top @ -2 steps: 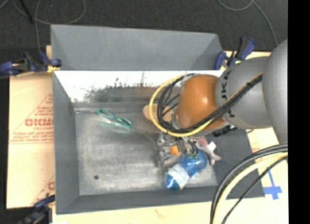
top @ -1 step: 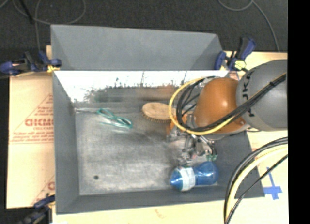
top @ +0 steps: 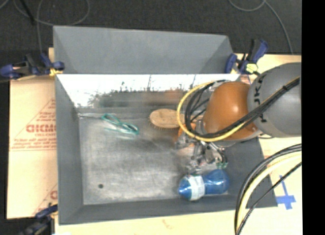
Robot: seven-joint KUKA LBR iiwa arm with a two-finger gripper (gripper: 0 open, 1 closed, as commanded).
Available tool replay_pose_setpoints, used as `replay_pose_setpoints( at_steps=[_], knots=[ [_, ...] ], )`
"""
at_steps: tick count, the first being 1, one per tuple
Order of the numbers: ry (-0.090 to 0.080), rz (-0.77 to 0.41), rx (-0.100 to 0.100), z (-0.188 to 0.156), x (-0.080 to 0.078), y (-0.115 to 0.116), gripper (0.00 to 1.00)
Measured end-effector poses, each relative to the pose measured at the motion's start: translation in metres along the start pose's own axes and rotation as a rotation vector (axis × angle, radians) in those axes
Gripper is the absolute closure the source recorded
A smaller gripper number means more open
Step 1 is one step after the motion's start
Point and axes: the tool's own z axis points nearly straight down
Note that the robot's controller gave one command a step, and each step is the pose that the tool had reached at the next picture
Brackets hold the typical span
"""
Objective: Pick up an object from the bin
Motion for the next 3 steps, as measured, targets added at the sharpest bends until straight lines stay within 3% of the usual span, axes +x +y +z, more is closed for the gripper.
replay_pose_setpoints(
  at_steps=[1,2,3],
  knots=[
    [0.024,0.025,-0.005,-0.009,-0.012,-0.043,0.00],
    [0.025,-0.024,-0.005,0.002,-0.071,-0.069,1.00],
    [0.023,-0.021,-0.003,0.004,-0.070,-0.069,0.00]
  ],
)
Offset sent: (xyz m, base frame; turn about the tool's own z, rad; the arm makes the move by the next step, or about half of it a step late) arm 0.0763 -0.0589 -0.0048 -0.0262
